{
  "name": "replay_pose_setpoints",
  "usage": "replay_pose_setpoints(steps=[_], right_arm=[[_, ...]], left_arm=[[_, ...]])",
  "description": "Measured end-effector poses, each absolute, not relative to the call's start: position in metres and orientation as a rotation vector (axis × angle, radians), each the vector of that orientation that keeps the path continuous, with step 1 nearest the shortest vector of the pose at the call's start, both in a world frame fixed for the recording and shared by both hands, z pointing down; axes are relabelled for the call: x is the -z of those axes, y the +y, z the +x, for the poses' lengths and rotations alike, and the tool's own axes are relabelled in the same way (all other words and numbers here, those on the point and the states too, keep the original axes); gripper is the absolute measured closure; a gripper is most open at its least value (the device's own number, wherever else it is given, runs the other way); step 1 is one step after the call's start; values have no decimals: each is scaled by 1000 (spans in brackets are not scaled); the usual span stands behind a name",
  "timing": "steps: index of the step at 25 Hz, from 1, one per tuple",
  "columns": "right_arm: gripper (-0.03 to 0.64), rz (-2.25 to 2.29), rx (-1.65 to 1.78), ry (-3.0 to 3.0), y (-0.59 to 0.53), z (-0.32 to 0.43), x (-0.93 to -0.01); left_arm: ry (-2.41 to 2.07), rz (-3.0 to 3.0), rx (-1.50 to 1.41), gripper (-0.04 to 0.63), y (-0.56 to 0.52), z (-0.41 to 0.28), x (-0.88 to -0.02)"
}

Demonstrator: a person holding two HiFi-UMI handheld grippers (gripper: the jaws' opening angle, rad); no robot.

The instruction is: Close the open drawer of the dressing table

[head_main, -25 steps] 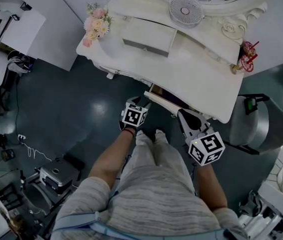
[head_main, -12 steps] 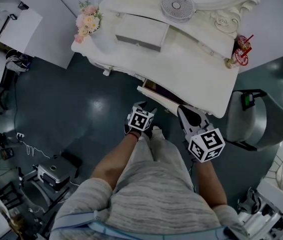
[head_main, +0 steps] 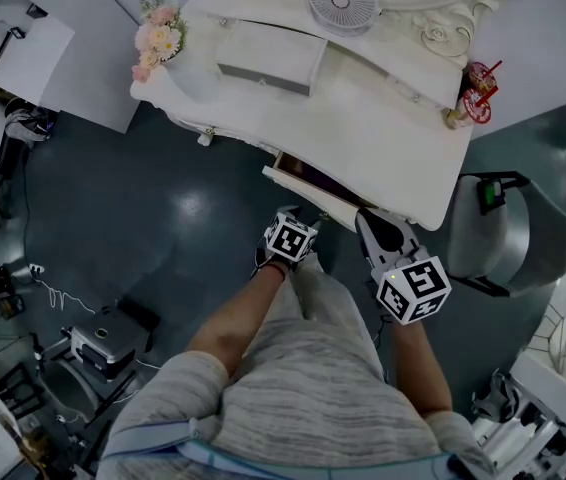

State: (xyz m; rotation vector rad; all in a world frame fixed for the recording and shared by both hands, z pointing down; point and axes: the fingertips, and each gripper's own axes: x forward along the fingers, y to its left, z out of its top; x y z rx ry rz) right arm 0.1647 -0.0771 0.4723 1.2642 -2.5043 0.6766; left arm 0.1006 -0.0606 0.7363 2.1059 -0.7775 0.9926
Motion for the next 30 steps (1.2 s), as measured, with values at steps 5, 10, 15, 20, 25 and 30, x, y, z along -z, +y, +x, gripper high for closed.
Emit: replay_pose_setpoints(steps=[5, 10, 15, 20, 25, 30], right_arm=[[606, 1269, -684, -2492, -76, 172, -476], [606, 1279, -683, -2476, -77, 179, -480], [606, 1294, -678, -2456, -77, 188, -481], [606, 1298, -666, -2442, -80, 195, -481], [606, 1316, -664, -2437, -83, 201, -479], [606, 1329, -670, -2435, -84, 205, -479]], left_arm=[[-742, 2093, -1019, 368, -53, 112, -754], [-703, 2096, -1040, 376, -50, 122, -763], [-665, 2119, -1058, 388, -49, 137, -769], [-653, 2122, -1094, 434, -50, 144, -776], [-641, 2119, -1109, 451, -52, 145, -778], [-638, 2126, -1115, 456, -56, 147, -778]])
